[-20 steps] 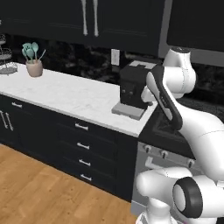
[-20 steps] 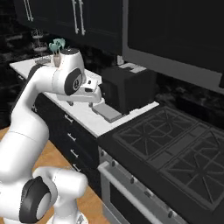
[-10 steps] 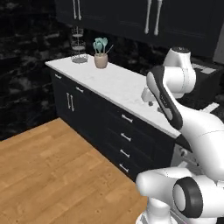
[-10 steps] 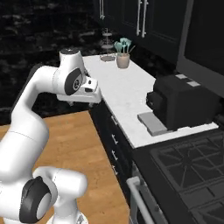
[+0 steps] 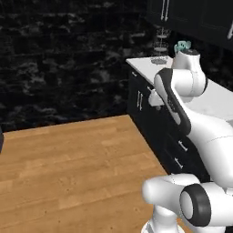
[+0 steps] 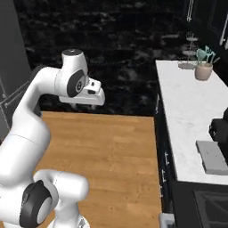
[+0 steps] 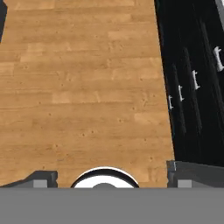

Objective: Navigate to the shelves.

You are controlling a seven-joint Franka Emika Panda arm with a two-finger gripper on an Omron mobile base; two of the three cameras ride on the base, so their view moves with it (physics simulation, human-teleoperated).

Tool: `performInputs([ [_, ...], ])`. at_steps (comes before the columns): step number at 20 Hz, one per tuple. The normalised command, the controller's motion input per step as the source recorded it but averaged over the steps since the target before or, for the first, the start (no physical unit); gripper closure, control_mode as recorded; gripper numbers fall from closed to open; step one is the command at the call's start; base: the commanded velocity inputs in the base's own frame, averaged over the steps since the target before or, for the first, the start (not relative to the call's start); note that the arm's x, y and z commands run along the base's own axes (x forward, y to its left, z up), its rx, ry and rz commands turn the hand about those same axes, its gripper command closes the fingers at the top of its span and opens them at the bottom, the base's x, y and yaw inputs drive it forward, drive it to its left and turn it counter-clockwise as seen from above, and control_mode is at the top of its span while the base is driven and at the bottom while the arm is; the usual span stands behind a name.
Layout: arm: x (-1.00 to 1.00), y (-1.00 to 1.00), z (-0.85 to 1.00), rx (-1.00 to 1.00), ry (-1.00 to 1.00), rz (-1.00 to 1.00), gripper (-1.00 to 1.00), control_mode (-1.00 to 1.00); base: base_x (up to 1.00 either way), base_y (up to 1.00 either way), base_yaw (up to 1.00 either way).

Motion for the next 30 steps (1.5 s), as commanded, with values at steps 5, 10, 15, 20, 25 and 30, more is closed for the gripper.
performInputs([
  [5,0.0,0.0,0.0,0.0,0.0,0.0,-1.0,1.0,0.0,-0.02,0.78],
  [10,0.0,0.0,0.0,0.0,0.0,0.0,-1.0,1.0,0.0,0.0,0.76],
  [15,0.0,0.0,0.0,0.0,0.0,0.0,-1.0,1.0,0.0,-0.01,0.71],
  [20,0.0,0.0,0.0,0.0,0.0,0.0,-1.0,1.0,0.0,-0.05,0.66],
  [25,0.0,0.0,0.0,0.0,0.0,0.0,-1.0,1.0,0.05,-0.01,0.62],
  [30,0.0,0.0,0.0,0.0,0.0,0.0,-1.0,1.0,0.12,-0.01,0.61],
])
